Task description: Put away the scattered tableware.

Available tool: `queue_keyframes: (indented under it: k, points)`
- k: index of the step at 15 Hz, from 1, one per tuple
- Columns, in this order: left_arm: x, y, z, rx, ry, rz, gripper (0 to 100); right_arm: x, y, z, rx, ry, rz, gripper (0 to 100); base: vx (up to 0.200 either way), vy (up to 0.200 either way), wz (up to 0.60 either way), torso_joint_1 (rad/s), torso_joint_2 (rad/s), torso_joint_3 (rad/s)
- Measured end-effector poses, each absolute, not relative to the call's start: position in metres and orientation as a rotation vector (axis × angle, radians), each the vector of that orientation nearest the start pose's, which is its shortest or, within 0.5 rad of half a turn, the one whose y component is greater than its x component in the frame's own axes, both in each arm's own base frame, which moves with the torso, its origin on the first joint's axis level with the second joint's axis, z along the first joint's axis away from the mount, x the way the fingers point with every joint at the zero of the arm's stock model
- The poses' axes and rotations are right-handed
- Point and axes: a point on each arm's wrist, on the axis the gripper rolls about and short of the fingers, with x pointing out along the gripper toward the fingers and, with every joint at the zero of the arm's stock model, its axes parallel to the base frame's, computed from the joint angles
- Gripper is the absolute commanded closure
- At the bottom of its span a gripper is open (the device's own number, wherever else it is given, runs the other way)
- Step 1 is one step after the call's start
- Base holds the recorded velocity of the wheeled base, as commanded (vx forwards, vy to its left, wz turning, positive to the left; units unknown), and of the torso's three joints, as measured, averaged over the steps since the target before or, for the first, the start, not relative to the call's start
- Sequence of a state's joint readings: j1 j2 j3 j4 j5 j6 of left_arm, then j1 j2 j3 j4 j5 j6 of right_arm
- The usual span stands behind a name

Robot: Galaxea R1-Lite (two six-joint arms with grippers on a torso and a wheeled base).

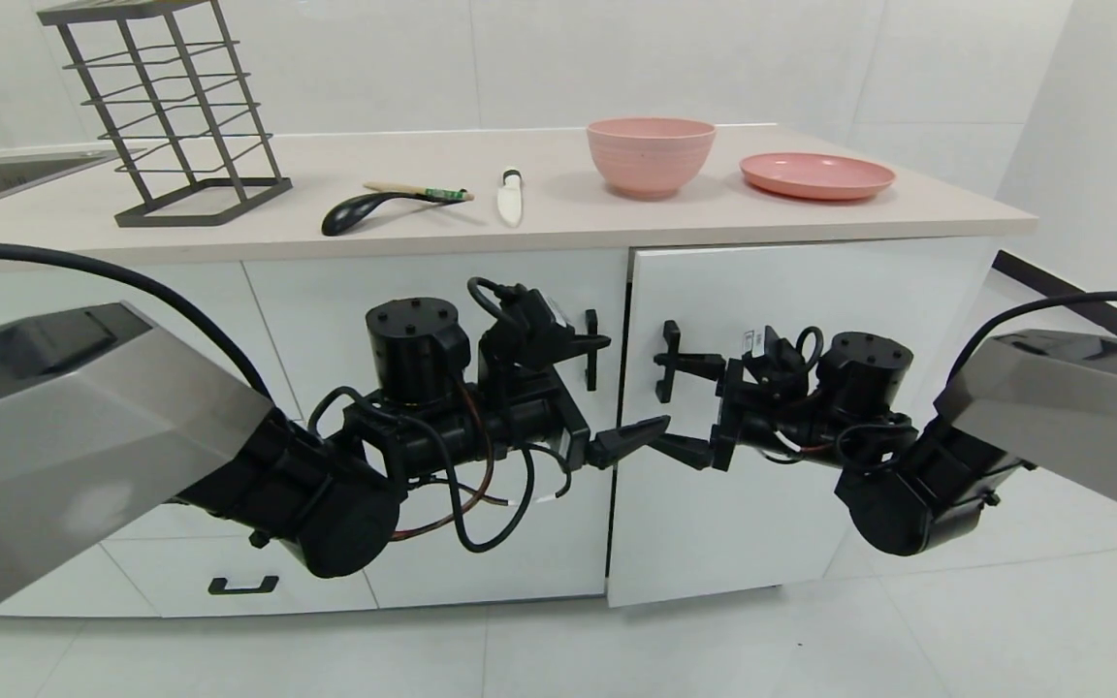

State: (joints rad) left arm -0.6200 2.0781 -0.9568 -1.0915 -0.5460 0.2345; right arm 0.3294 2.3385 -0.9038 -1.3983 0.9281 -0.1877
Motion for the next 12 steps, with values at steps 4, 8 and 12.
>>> queue_keyframes:
  k: [4, 8, 12]
  points:
    - [0.312, -0.242, 0.128, 0.209, -0.097, -1.175, 0, 0.33, 0.132, 0.064, -0.128, -0.011, 1.271, 0, 0.0, 0.0, 0.0, 0.0, 0.0, 0.0]
    - [0.311, -0.259, 0.13, 0.206, -0.133, -1.212, 0, 0.264, 0.109, 0.082, -0.103, 0.067, 1.294, 0, 0.0, 0.0, 0.0, 0.0, 0.0, 0.0]
    - [0.291, -0.299, 0.145, 0.188, -0.264, -1.401, 0, 0.234, 0.099, 0.09, -0.103, 0.07, 1.305, 0, 0.0, 0.0, 0.0, 0.0, 0.0, 0.0]
